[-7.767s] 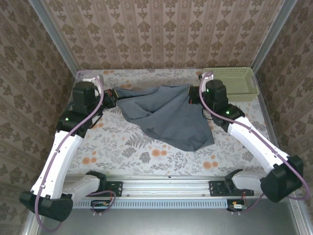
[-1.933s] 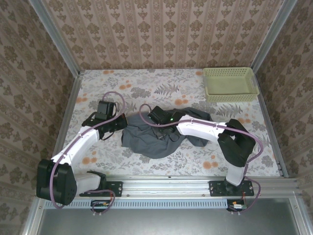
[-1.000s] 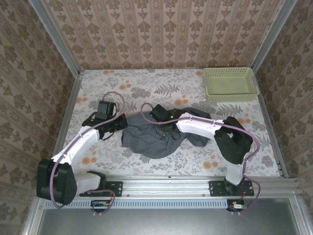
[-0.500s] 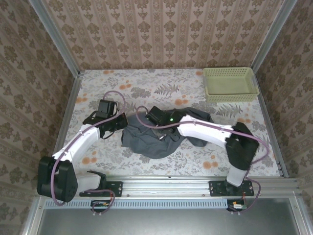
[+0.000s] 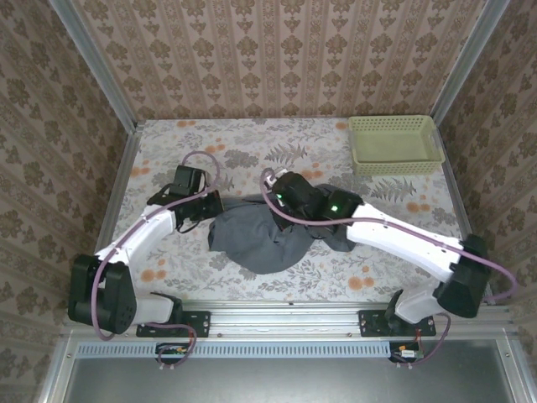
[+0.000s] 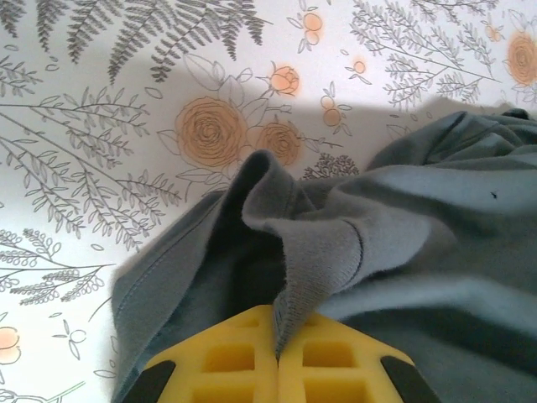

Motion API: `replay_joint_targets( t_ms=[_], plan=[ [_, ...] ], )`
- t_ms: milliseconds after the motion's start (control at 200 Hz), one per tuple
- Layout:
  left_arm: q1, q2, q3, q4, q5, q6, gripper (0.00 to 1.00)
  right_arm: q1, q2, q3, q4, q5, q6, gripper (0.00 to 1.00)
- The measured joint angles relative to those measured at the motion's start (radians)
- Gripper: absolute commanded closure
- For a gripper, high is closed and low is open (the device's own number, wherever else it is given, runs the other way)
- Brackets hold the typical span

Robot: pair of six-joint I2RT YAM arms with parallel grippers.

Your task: Fold the inside-out t-shirt

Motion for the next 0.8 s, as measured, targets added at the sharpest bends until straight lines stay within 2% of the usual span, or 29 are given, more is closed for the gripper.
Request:
replay_joint_targets(
  t_ms=[80,130,180,200,230,345,490,675,800],
  plan=[
    [-0.01,0.0,0.0,-0.006,-0.007,0.0,1.0,-0.004,0.105,0.024,0.001,-0.017,0.012,1.0],
    [-0.013,0.0,0.0,-0.006,-0.011,0.0,1.0,-0.006,0.17,0.051,-0.001,-0.03,0.016,0.96],
    [-0.012,-0.004,-0.005,-0.003,-0.014,0.0,1.0,-0.01,0.221,0.079,-0.001,-0.042,0.021,0.86],
    [-0.012,-0.006,-0.007,-0.003,-0.016,0.0,1.0,-0.013,0.24,0.093,-0.003,-0.047,0.024,0.78],
    [-0.012,-0.012,-0.014,-0.002,-0.016,0.0,1.0,-0.018,0.263,0.112,-0.003,-0.055,0.034,0.71],
    [-0.008,-0.029,-0.039,-0.001,-0.019,0.0,1.0,-0.05,0.3,0.156,0.004,-0.073,0.035,0.58],
    [0.011,-0.032,-0.058,0.003,-0.02,-0.001,1.0,-0.07,0.226,0.089,0.029,-0.077,0.034,0.55],
    [0.027,-0.032,-0.07,0.014,-0.019,-0.001,1.0,-0.068,0.024,-0.146,0.092,-0.098,0.025,0.55],
    [0.029,-0.032,-0.07,0.021,-0.016,-0.001,1.0,-0.07,-0.003,-0.264,0.158,-0.13,-0.026,0.54]
  ],
)
